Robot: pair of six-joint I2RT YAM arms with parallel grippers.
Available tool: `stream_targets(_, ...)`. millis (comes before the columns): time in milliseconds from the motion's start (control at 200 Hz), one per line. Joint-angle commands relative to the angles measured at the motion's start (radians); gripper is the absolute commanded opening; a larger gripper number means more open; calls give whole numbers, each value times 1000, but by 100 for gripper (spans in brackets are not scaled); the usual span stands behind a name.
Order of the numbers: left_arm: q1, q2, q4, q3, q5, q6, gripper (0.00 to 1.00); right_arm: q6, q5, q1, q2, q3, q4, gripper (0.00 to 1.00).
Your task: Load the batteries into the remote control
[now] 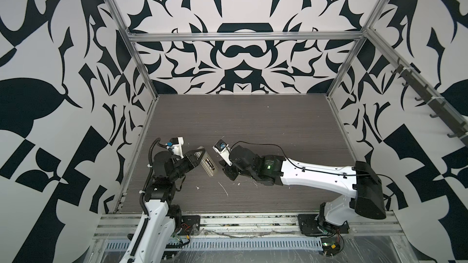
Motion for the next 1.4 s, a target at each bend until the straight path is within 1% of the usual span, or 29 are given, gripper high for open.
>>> stream_targets(0, 5, -36, 44, 3, 15, 4, 0, -10, -47, 6, -7, 25, 78, 0)
stream_targets(210, 5, -83, 53, -6, 11, 6, 0, -2, -65, 5, -3, 20, 136, 0)
stream_targets(420, 3, -84, 38, -3, 7, 9, 0, -7, -88, 6, 3, 18, 176, 0)
stream_targets(685, 4, -100, 5, 2, -6, 17, 0, -6, -35, -12, -13, 1, 122, 0)
stream_targets(770, 4, -106, 3, -1, -12, 18, 0, 7, -32, -42, -17, -5, 70, 0)
stream_targets(920, 5, -97, 3, 2, -16, 25, 0, 50, -92, -149, -15, -48, -1, 0)
stream_targets(1030, 5, -94, 3, 4, -17, 27, 0, 47, -119, -225, 16, -58, -64, 0)
stream_targets(1165, 5, -105, -5, 6, -19, 28, 0, 38, -132, -294, 51, -68, -101, 0)
stream_targets(1265, 5, -115, -11, 7, -24, 27, 0, 33, -156, -339, 109, -53, -139, 0)
stream_targets(1395, 4, -120, -14, 5, -24, 29, 0, 18, -181, -359, 200, -25, -179, 0)
